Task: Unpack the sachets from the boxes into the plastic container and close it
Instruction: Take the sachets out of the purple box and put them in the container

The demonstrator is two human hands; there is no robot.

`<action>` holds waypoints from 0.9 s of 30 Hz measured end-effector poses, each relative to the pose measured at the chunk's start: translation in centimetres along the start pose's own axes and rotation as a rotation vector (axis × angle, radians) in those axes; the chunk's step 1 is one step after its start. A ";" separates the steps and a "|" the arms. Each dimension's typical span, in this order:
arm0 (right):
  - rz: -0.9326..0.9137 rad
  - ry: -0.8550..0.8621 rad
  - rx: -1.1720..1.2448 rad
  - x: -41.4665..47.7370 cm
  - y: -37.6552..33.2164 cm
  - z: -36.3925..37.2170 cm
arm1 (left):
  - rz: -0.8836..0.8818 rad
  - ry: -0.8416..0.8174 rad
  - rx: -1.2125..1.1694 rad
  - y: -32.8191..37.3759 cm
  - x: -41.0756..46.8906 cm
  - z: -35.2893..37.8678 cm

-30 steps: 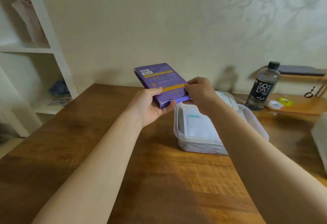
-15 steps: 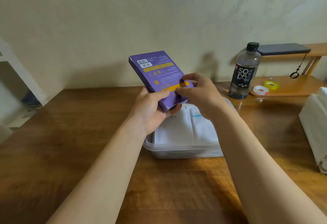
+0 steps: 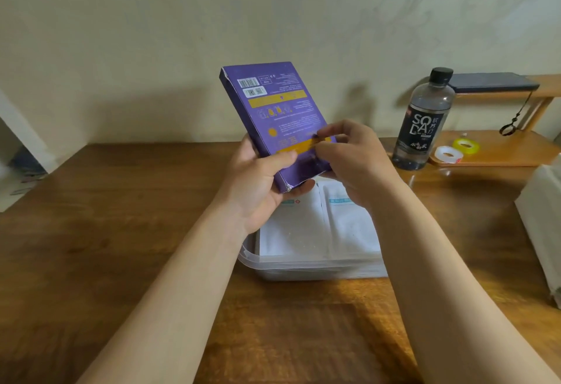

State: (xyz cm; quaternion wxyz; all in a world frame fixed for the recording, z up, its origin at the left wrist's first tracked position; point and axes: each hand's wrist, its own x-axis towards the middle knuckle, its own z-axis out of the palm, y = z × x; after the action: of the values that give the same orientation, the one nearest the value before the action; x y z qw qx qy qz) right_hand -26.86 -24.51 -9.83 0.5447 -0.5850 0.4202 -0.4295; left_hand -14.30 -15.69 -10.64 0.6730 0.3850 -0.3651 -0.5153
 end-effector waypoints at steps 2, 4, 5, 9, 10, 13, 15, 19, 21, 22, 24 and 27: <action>0.012 -0.032 0.028 0.0 0.0 0.1 | 0.004 -0.004 0.001 0.0 -0.1 -0.2; 0.017 -0.067 0.042 -0.2 0.0 0.2 | 0.010 -0.006 0.008 -0.1 -0.2 -0.4; 0.018 -0.079 0.044 -0.3 0.0 0.3 | 0.012 -0.006 0.010 -0.1 -0.2 -0.5; 0.018 -0.072 0.050 -0.5 -0.3 0.5 | 0.011 -0.002 -0.007 0.0 -0.2 -0.6; 0.020 -0.068 0.053 -0.6 -0.3 0.4 | 0.010 0.001 -0.012 0.0 -0.2 -0.6; 0.021 -0.066 0.062 -0.6 -0.2 0.4 | 0.006 0.014 -0.018 -0.2 -0.2 -0.4; 0.019 -0.060 0.075 -0.4 0.0 0.2 | 0.003 0.023 -0.033 -0.2 -0.2 -0.4; 0.034 -0.067 0.106 -0.2 -0.2 0.0 | 0.005 0.027 -0.061 0.0 -0.2 -0.4; 0.020 -0.101 0.111 -0.3 -0.2 0.2 | 0.009 0.024 -0.049 0.0 -0.2 -0.4; 0.013 -0.109 0.111 -0.3 -0.1 0.2 | 0.011 0.023 -0.044 0.0 -0.2 -0.4; 0.006 -0.112 0.121 -0.4 -0.1 0.2 | 0.011 0.021 -0.040 -0.1 -0.2 -0.5; 0.017 -0.115 0.134 -0.4 -0.3 0.0 | 0.010 0.014 -0.034 -0.1 -0.2 -0.5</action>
State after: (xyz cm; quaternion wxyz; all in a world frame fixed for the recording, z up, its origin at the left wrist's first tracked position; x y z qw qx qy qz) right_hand -26.90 -24.13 -9.59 0.6093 -0.5674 0.3637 -0.4178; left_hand -13.92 -15.43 -10.99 0.6846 0.3755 -0.3535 -0.5152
